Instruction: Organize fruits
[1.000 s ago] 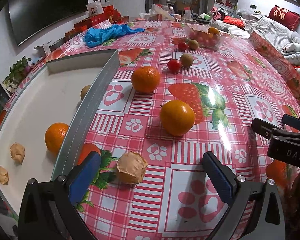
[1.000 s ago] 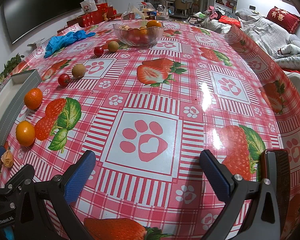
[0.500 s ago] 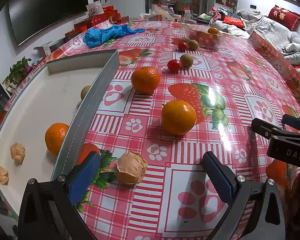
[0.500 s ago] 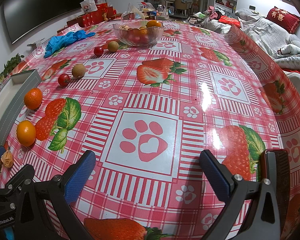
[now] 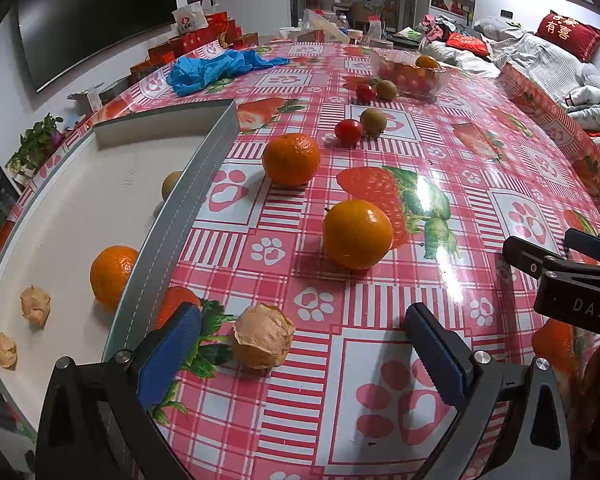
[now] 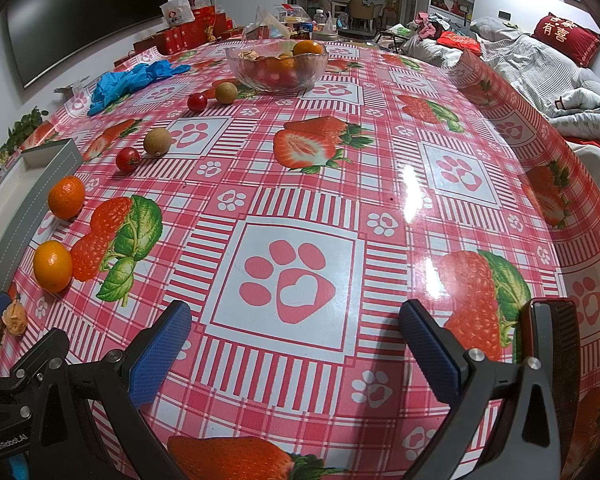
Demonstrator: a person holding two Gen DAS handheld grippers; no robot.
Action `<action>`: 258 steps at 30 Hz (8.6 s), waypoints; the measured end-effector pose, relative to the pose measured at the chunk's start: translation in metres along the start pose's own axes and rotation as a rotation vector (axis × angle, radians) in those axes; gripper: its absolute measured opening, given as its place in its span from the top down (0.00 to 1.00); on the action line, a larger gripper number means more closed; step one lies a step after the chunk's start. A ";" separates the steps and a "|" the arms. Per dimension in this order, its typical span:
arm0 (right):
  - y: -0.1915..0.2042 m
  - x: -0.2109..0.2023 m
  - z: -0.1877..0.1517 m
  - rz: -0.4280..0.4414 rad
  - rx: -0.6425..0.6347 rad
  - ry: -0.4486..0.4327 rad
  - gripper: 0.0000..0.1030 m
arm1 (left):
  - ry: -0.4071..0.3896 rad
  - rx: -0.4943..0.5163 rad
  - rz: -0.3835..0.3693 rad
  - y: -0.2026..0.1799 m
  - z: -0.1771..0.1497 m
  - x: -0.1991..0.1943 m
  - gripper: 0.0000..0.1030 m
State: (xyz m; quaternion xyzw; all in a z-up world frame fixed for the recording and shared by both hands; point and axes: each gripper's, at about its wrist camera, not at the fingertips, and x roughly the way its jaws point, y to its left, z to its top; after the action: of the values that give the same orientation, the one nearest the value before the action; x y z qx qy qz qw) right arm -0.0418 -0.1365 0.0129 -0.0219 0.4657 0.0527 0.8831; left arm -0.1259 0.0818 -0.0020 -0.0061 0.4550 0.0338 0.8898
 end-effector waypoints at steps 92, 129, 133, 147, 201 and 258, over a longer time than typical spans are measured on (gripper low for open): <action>0.169 -0.048 0.064 0.373 -0.295 0.045 0.64 | -0.112 -0.155 -0.103 0.113 0.013 -0.082 0.74; 0.134 -0.056 0.062 0.375 -0.239 0.045 0.64 | 0.042 -0.047 -0.215 0.050 -0.018 -0.042 0.79; 0.141 -0.057 0.065 0.390 -0.246 0.049 0.64 | -0.008 -0.074 -0.207 0.065 -0.005 -0.059 0.79; 0.198 -0.053 0.066 0.450 -0.323 0.080 0.64 | -0.070 -0.178 -0.028 0.144 0.023 -0.062 0.79; 0.207 -0.044 0.104 0.506 -0.252 0.071 0.06 | -0.067 -0.220 0.127 0.168 0.037 -0.051 0.09; -0.002 -0.019 0.001 0.170 -0.035 -0.029 0.58 | -0.011 0.058 -0.016 -0.006 0.109 0.001 0.09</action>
State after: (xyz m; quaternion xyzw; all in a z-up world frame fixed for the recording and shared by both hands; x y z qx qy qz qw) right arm -0.0518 -0.1399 0.0290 0.0031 0.4521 0.1357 0.8816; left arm -0.0369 0.0806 0.0606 0.0161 0.4507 0.0134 0.8925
